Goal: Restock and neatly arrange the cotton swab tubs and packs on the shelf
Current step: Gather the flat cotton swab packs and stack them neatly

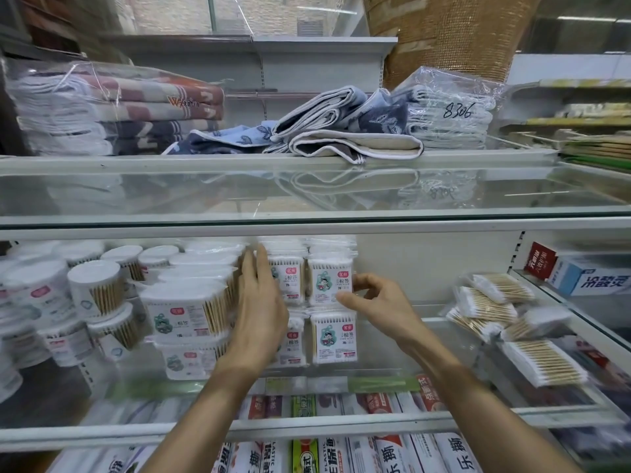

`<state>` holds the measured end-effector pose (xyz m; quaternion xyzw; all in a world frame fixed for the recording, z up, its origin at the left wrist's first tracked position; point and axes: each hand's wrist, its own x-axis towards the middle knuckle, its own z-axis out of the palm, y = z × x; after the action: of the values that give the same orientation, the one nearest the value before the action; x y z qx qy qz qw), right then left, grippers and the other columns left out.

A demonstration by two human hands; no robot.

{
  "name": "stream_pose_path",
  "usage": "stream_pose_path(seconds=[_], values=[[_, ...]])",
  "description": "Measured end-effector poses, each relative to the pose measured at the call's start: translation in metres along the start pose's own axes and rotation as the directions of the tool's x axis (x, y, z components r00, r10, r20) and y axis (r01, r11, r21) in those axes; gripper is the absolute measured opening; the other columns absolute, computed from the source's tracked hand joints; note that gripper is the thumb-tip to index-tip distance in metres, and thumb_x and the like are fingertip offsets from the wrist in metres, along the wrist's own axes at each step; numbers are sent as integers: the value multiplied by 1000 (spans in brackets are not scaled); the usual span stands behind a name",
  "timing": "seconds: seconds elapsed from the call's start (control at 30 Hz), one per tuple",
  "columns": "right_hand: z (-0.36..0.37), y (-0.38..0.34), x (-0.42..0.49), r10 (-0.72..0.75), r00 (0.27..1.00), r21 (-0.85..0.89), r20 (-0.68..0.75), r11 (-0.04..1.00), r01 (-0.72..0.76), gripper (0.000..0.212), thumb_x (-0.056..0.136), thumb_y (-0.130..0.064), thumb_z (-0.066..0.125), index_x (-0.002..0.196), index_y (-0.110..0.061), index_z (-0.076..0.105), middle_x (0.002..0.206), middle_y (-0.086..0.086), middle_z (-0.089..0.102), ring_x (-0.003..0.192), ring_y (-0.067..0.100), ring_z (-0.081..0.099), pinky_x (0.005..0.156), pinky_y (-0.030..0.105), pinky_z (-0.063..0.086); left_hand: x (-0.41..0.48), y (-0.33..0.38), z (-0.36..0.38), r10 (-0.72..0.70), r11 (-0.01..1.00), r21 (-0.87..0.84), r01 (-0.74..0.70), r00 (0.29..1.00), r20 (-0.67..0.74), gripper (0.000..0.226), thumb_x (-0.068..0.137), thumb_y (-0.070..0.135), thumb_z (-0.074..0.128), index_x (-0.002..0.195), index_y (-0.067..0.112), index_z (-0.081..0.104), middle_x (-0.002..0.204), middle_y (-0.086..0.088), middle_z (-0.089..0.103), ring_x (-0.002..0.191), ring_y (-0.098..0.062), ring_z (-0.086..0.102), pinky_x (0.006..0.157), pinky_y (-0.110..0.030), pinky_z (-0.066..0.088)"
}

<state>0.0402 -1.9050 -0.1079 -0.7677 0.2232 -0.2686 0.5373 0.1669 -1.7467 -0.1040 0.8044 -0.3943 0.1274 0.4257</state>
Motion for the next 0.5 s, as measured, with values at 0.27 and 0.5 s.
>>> stream_pose_path(seconds=[0.27,0.5], values=[[-10,-2,-2,-24,994,33,-108,999,28,28,87,-36,74,109,-23,64,106,-2,69,96,17,64,76,24,53,-12,14,-3,102,988,114,-104,994,26,87,101,11,47,155,27,-19,160,5,-34,150,-17,-25,120,-40,-2],[-34,2,-19,-100,943,28,-319,993,114,9,92,-27,70,101,-26,68,98,-6,68,89,5,60,77,17,51,-20,37,-1,422,881,-155,-448,890,-173,37,96,7,57,132,11,51,129,-7,52,118,-3,47,107,-13,37]])
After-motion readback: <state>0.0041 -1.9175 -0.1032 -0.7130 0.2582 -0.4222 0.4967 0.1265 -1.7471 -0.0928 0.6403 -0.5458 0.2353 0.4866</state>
